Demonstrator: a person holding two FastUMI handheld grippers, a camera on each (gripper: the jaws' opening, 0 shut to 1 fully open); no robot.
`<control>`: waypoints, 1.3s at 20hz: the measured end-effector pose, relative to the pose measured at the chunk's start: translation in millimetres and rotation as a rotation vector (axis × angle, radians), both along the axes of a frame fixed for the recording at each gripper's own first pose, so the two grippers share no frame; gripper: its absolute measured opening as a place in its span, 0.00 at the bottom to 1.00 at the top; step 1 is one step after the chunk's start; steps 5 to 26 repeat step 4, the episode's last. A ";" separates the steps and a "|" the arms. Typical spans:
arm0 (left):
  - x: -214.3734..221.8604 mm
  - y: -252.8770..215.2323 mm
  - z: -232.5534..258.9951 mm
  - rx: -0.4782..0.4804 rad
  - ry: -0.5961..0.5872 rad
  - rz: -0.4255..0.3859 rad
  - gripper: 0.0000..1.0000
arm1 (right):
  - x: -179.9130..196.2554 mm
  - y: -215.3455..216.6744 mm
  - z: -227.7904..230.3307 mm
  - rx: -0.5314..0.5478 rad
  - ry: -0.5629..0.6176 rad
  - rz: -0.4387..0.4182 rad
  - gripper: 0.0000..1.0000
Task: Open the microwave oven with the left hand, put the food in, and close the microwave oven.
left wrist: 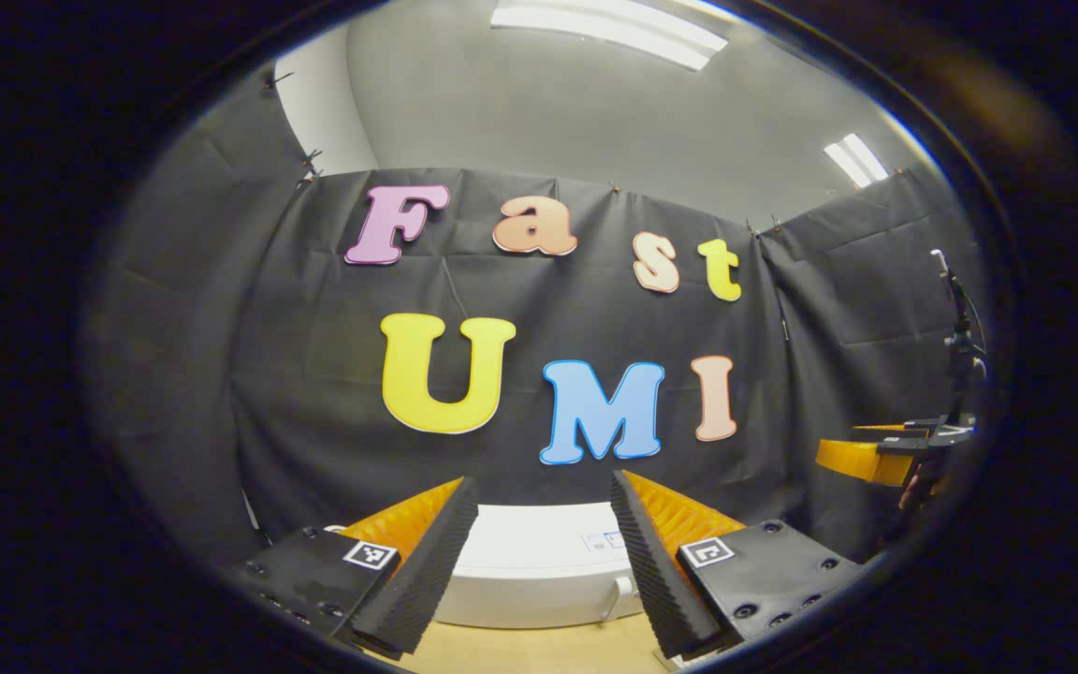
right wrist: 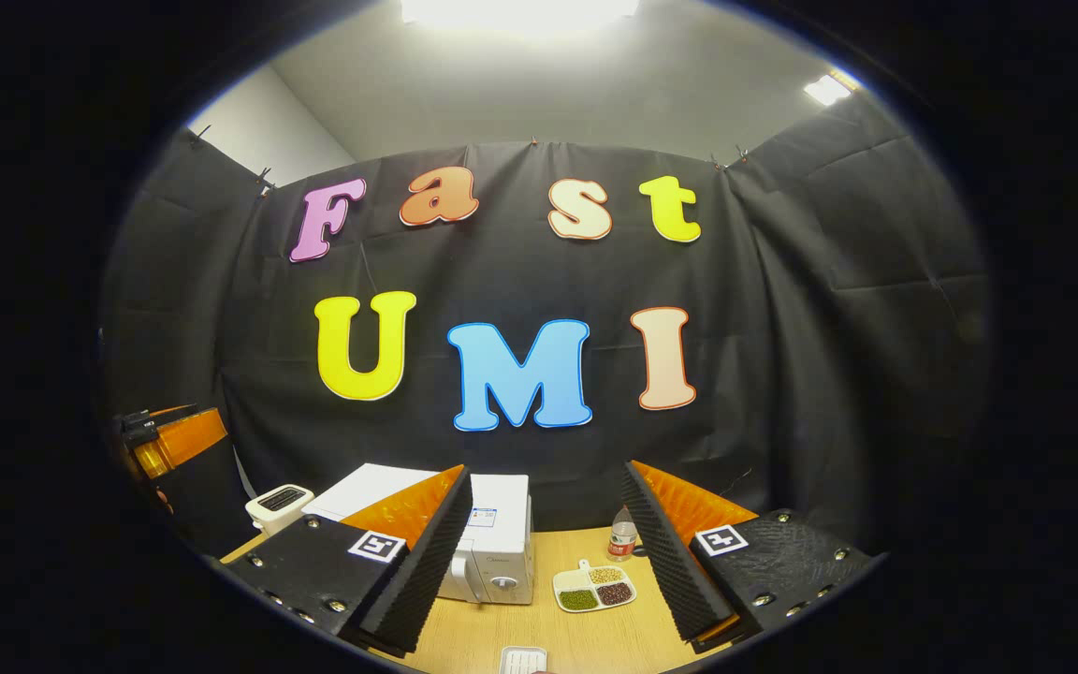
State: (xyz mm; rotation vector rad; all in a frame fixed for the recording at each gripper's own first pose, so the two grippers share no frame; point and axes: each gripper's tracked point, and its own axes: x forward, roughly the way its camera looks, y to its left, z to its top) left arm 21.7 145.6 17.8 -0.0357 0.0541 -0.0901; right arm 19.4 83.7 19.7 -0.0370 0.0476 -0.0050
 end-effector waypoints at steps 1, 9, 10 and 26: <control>-0.4 -11.8 -0.9 -0.001 -0.003 -0.012 0.94 | 1.7 -2.4 0.3 0.001 -0.002 0.010 0.97; 1.4 -43.3 -3.2 0.020 -0.013 -0.023 0.94 | 4.8 -18.1 1.9 0.012 -0.005 0.037 0.97; 1.4 -43.3 -3.2 0.020 -0.013 -0.023 0.94 | 4.8 -18.1 1.9 0.012 -0.005 0.037 0.97; 1.4 -43.3 -3.2 0.020 -0.013 -0.023 0.94 | 4.8 -18.1 1.9 0.012 -0.005 0.037 0.97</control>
